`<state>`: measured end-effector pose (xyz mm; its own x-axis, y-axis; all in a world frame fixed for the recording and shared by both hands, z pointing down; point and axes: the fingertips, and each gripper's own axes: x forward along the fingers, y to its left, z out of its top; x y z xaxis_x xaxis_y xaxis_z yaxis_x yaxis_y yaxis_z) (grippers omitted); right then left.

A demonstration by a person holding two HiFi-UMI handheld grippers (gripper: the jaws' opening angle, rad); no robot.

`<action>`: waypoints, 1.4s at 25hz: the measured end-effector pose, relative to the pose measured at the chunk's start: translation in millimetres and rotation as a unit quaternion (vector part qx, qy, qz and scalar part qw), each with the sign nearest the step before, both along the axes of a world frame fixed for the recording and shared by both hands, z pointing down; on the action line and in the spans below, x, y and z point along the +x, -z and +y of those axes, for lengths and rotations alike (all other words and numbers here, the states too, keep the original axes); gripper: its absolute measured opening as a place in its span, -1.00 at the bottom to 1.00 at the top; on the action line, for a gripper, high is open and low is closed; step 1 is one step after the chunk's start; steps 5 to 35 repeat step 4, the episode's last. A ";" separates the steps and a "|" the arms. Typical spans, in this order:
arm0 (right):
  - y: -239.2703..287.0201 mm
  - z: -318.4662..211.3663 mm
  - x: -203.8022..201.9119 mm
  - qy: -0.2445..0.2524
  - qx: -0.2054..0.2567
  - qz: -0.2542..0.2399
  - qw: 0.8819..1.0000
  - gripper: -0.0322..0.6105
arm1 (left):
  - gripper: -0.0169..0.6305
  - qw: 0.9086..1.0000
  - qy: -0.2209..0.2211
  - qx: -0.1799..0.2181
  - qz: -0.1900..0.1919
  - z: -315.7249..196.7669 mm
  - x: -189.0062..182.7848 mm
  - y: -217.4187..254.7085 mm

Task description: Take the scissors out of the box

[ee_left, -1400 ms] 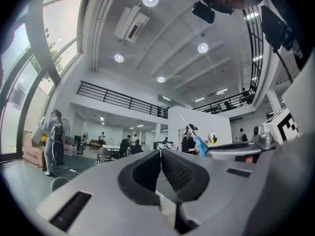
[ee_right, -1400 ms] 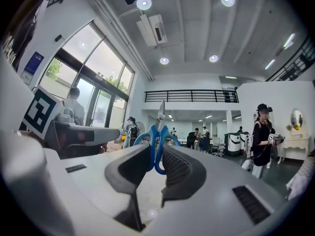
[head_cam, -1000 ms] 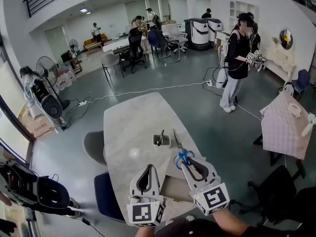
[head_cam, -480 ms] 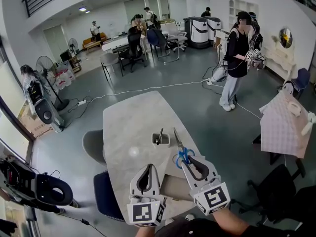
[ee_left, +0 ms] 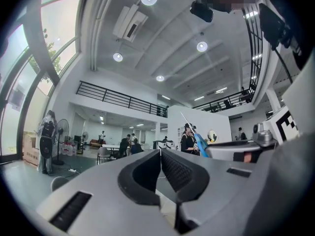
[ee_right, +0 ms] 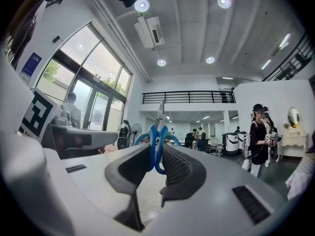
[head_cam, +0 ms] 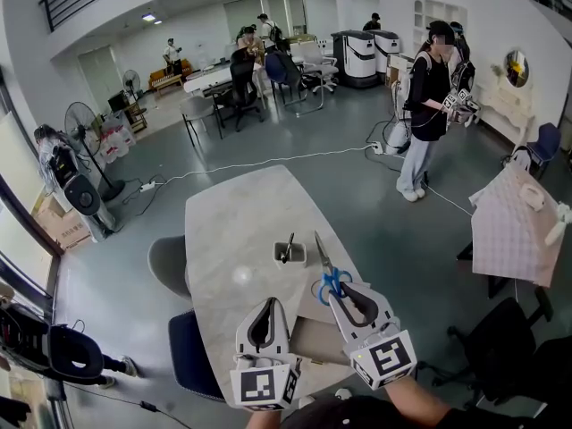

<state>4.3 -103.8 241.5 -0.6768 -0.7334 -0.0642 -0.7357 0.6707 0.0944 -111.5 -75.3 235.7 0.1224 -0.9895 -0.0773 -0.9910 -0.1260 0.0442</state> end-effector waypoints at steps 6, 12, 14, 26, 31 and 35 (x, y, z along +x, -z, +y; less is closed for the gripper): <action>-1.1 0.4 -0.4 0.001 0.003 0.000 1.000 -0.67 | -0.90 1.000 0.001 0.001 0.001 0.4 -0.4 -2.2; -1.1 0.4 -0.4 0.001 0.003 0.000 1.000 -0.67 | -0.90 1.000 0.001 0.001 0.001 0.4 -0.4 -2.2; -1.1 0.4 -0.4 0.001 0.003 0.000 1.000 -0.67 | -0.90 1.000 0.001 0.001 0.001 0.4 -0.4 -2.2; -1.1 0.4 -0.4 0.001 0.003 0.000 1.000 -0.67 | -0.90 1.000 0.001 0.001 0.001 0.4 -0.4 -2.2; -1.1 0.4 -0.4 0.001 0.003 0.000 1.000 -0.67 | -0.90 1.000 0.001 0.001 0.001 0.4 -0.4 -2.2; -1.1 0.4 -0.4 0.001 0.003 0.000 1.000 -0.67 | -0.90 1.000 0.001 0.001 0.001 0.4 -0.4 -2.2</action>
